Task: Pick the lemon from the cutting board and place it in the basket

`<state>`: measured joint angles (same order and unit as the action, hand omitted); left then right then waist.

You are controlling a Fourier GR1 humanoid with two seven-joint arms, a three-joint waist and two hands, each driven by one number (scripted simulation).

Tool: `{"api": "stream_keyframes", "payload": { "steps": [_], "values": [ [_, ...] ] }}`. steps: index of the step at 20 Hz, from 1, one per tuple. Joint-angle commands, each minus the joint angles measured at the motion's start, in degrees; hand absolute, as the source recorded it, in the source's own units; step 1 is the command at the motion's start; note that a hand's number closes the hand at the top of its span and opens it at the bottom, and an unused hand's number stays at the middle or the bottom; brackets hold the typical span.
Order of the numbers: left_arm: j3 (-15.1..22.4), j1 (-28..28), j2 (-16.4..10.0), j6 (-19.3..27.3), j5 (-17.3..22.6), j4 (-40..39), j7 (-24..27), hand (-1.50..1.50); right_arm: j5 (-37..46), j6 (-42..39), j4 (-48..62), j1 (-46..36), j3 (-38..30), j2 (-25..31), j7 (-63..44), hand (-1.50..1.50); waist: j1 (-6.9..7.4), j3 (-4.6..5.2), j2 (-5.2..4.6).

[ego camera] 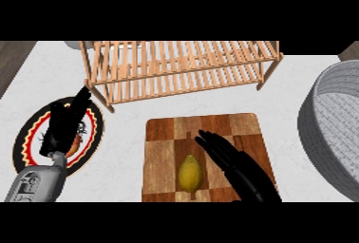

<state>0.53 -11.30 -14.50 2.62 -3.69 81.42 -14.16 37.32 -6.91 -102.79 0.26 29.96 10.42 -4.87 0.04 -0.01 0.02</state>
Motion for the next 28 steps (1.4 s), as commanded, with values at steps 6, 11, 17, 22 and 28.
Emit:
{"api": "stream_keyframes", "payload": {
  "steps": [6, 11, 17, 22, 28],
  "values": [
    [-2.56, 1.21, 0.84, -2.45, -1.52, 1.72, -1.13, 0.0, 2.71, -1.61, 6.12, -3.64, -2.13, -5.68, 0.88, -1.5, 0.02, 0.0, 0.01],
    [-3.94, -2.33, 2.8, -1.62, -2.77, -7.97, 5.83, 0.0, 4.76, -2.11, 9.24, -4.56, -1.02, -7.58, 0.81, -1.5, -0.14, 0.02, -0.06],
    [-3.8, -1.39, 2.85, -3.36, -3.15, -0.07, -1.28, 0.0, 5.17, -2.67, 8.51, -1.16, -1.67, -7.2, 1.95, -1.5, -0.07, 0.0, 0.0],
    [-5.95, -3.19, 2.09, -3.95, -3.23, -4.98, 1.57, 0.0, 6.51, 1.33, 17.83, -4.03, -1.72, -9.95, 5.08, -1.5, -0.05, 0.0, -0.04],
    [-7.12, -2.81, 2.07, -5.75, -2.66, -4.16, 1.34, 0.0, 6.89, 0.88, 14.36, -2.48, -0.04, -9.83, 3.44, -1.5, -0.13, 0.01, -0.01]
  ]
}}
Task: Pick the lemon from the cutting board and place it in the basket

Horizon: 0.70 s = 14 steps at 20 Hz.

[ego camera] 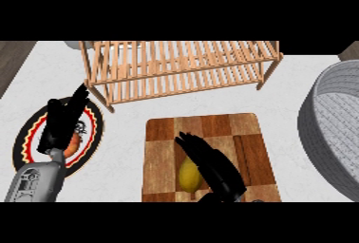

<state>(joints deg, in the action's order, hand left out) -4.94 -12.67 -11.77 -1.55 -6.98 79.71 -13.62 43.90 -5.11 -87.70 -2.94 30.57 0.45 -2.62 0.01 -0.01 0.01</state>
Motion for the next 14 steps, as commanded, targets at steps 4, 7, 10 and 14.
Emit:
{"api": "stream_keyframes", "payload": {
  "steps": [4, 7, 10, 14],
  "values": [
    [1.19, 0.11, 2.6, 1.22, -1.7, -1.08, 1.9, 0.0, 4.87, 3.53, 4.07, -1.23, 1.34, -0.44, 3.71, 1.5, -0.06, 0.01, 0.0],
    [0.99, 3.72, 1.28, -0.2, -0.47, 6.44, -1.4, 0.0, 7.94, 6.89, 5.16, -0.97, 0.67, 2.22, 6.47, 1.5, 0.23, -0.01, 0.1],
    [-1.0, 1.03, 0.45, -0.91, -0.37, -0.79, 2.22, 0.0, 11.17, 7.53, 3.33, -1.43, 2.7, 0.65, 4.04, 1.5, -0.11, 0.02, 0.02],
    [-0.04, 1.38, 0.2, -1.41, -0.61, 1.81, -0.3, 0.0, 16.0, 6.96, 7.0, -3.3, -0.84, 2.7, -3.17, 1.5, -0.07, 0.05, 0.04]
  ]
}}
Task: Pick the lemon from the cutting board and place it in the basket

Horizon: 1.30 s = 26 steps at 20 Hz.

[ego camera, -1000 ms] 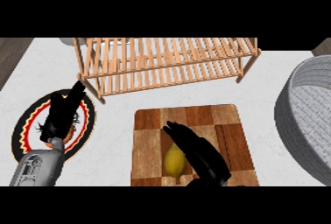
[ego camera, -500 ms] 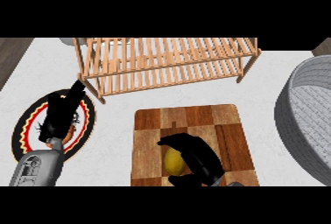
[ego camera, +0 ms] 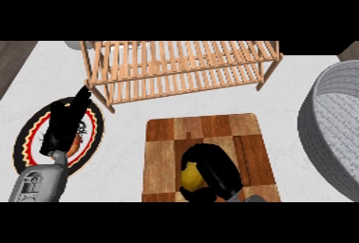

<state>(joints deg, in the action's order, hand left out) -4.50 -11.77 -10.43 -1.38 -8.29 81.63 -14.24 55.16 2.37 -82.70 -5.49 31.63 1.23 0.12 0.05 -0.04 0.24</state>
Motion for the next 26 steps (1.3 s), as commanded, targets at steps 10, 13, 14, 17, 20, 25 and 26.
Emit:
{"api": "stream_keyframes", "payload": {
  "steps": [10, 13, 14, 17, 20, 25, 26],
  "values": [
    [-2.44, -0.52, -1.94, -2.56, 2.32, -2.52, 1.54, 0.0, 15.37, -13.22, -3.49, -3.49, -6.41, 10.61, -25.05, 1.5, -0.68, 0.11, -0.11],
    [-0.65, 0.67, 0.6, 0.7, -0.24, -1.28, 1.67, 0.0, 9.18, -13.52, -12.43, -0.86, -9.58, 5.52, -26.68, 1.5, -0.6, 0.05, -0.07],
    [-0.36, -0.59, 0.59, 0.06, 0.38, 0.07, -1.91, 0.0, 7.13, -17.54, -18.02, -1.37, -9.47, 4.26, -28.3, 1.5, -0.85, 0.06, 0.09],
    [-0.26, 1.46, 0.71, 0.02, 0.12, -0.22, 0.94, 0.0, 5.63, -15.69, -23.17, 0.5, -8.9, -0.7, -31.68, 1.5, -0.58, 0.05, 0.04],
    [-1.97, 0.58, -1.28, -0.62, 0.45, -1.86, 1.71, 0.0, 0.58, -12.77, -32.61, 0.25, -7.68, -1.08, -35.03, 1.5, -0.8, 0.05, 0.11],
    [-1.49, -0.06, -1.84, -1.96, 0.91, -0.34, -0.9, 0.0, -4.79, -17.79, -48.07, -8.21, -12.46, -1.18, -48.34, 1.5, -0.5, 0.1, 0.3],
    [-0.32, 1.19, -0.14, -0.22, -0.83, -2.01, 2.81, 0.0, -5.12, -20.26, -50.84, -9.26, -13.19, -1.19, -50.05, 1.5, -0.64, 0.12, 0.09]
  ]
}}
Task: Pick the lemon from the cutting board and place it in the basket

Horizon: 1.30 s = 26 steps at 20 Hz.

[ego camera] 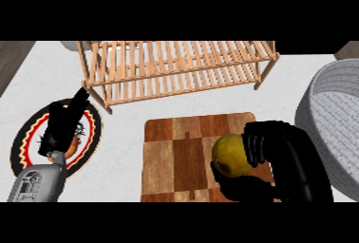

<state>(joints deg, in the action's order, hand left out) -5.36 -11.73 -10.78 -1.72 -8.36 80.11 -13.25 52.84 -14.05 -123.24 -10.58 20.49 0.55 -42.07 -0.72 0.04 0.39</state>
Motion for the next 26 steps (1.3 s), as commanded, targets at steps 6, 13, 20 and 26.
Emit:
{"api": "stream_keyframes", "payload": {
  "steps": [6, 13, 20, 26],
  "values": [
    [2.49, 1.28, 3.12, 2.16, -1.91, 1.44, 0.71, 0.0, -7.09, -14.46, -14.12, -21.91, -12.01, -0.54, -22.22, 1.5, 0.67, 0.02, -0.13],
    [-0.91, 1.23, -1.23, -1.13, 0.41, 1.36, -0.3, 0.0, -13.57, -19.31, -6.4, -37.43, -27.2, 3.7, -25.79, 1.5, 0.32, 0.02, -0.01],
    [-2.28, -0.44, -1.85, -1.51, 1.56, 0.58, -1.4, 0.0, -11.14, -27.42, 3.37, -36.18, -30.55, 17.99, -18.85, 1.5, -0.79, 0.06, -0.01],
    [0.63, -0.3, 1.02, 0.53, -0.91, 0.45, -0.18, 0.0, -11.08, -30.36, 16.83, -36.95, -37.91, 29.8, -9.43, 1.5, 0.29, -0.01, -0.42]
  ]
}}
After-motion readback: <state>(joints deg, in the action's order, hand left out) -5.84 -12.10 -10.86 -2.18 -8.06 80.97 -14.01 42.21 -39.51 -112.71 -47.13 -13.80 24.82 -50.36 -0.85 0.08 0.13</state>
